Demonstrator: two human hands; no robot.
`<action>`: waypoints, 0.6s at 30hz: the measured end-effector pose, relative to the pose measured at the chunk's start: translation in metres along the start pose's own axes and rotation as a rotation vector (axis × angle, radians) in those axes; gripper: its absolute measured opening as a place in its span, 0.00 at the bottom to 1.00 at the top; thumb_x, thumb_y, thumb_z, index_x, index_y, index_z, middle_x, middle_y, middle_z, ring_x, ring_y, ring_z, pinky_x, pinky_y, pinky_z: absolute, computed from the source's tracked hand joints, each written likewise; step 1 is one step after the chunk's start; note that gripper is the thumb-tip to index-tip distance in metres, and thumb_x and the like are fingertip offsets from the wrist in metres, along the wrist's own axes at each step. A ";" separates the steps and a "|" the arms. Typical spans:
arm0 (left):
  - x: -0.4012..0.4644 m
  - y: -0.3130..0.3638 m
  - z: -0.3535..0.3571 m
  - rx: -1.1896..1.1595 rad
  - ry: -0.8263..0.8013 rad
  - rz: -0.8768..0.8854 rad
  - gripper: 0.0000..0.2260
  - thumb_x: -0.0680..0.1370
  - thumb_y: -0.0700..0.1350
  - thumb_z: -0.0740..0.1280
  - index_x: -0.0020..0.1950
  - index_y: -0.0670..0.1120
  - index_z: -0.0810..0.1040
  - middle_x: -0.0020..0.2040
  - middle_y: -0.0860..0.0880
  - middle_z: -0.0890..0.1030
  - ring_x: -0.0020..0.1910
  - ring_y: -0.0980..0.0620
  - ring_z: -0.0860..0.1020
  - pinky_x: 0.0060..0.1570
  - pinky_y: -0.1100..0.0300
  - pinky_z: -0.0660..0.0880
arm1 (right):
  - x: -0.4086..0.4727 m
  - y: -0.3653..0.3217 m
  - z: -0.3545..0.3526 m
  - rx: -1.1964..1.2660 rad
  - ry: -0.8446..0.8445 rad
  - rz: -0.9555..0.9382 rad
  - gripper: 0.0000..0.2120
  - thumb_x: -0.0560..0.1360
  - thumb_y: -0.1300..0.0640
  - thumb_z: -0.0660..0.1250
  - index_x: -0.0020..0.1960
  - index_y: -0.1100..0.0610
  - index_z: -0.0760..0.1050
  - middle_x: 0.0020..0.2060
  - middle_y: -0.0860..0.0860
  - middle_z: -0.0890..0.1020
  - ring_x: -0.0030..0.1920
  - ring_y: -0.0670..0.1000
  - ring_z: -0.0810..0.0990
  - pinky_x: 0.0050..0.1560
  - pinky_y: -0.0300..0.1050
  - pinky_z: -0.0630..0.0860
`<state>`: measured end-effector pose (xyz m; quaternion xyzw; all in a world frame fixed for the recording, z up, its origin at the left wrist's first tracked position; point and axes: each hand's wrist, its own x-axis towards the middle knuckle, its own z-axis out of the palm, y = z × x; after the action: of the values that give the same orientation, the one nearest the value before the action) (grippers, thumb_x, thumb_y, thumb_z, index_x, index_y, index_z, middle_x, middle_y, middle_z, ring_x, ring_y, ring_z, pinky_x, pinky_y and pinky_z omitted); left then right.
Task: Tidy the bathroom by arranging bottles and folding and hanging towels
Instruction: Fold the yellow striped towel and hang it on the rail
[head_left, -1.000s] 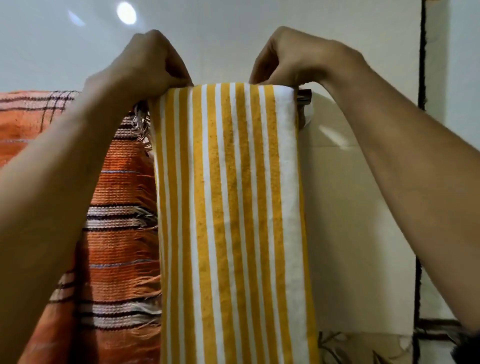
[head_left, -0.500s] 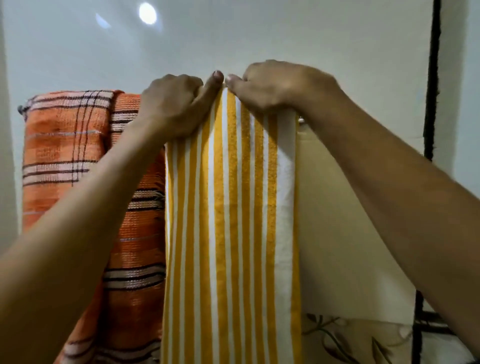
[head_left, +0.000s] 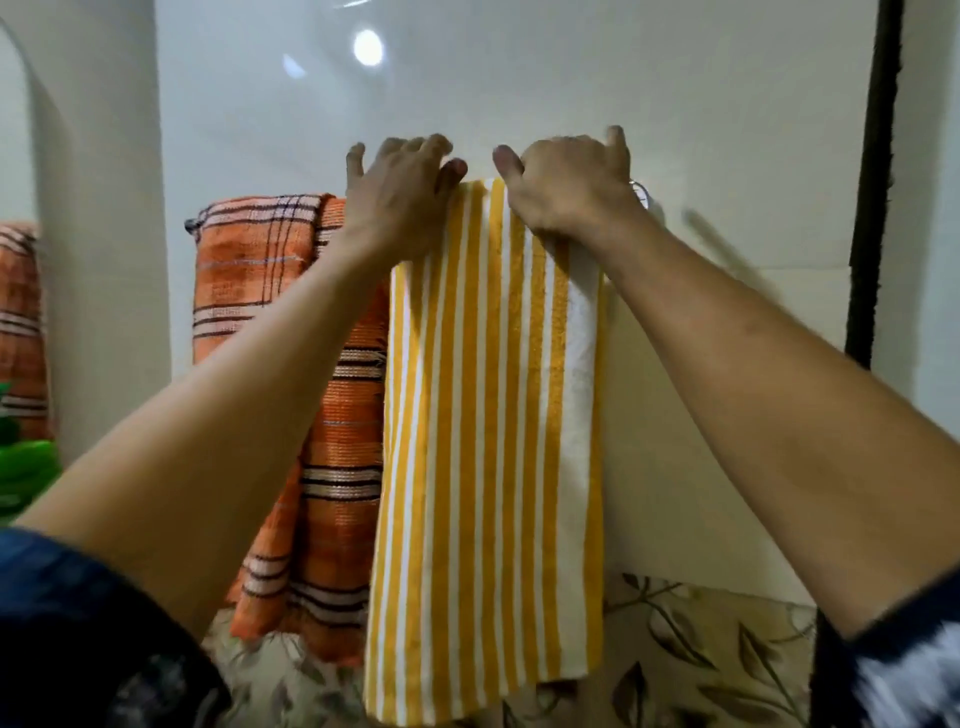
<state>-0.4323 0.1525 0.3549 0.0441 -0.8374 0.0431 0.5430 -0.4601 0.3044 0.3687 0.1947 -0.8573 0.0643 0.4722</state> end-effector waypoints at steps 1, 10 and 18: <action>-0.006 0.006 -0.002 -0.015 0.065 -0.013 0.21 0.82 0.54 0.48 0.71 0.47 0.65 0.71 0.46 0.69 0.73 0.47 0.61 0.72 0.42 0.48 | -0.006 -0.002 0.003 0.032 0.080 -0.011 0.29 0.82 0.43 0.41 0.64 0.58 0.73 0.65 0.57 0.75 0.68 0.57 0.70 0.73 0.59 0.49; -0.085 0.027 -0.004 -0.125 0.229 0.118 0.22 0.82 0.52 0.48 0.76 0.50 0.55 0.77 0.49 0.55 0.77 0.52 0.50 0.73 0.49 0.41 | -0.077 -0.013 0.032 0.254 0.348 -0.149 0.27 0.81 0.45 0.44 0.76 0.56 0.55 0.77 0.52 0.57 0.78 0.53 0.48 0.74 0.55 0.34; -0.195 0.016 0.003 0.103 0.071 0.114 0.26 0.81 0.58 0.43 0.75 0.47 0.56 0.76 0.46 0.56 0.76 0.48 0.52 0.72 0.40 0.49 | -0.176 -0.025 0.083 0.435 0.331 -0.211 0.30 0.79 0.42 0.46 0.76 0.58 0.58 0.76 0.54 0.58 0.77 0.54 0.48 0.75 0.52 0.36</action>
<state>-0.3582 0.1729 0.1751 0.0230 -0.8156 0.1185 0.5659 -0.4313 0.3047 0.1744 0.3663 -0.7099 0.2277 0.5567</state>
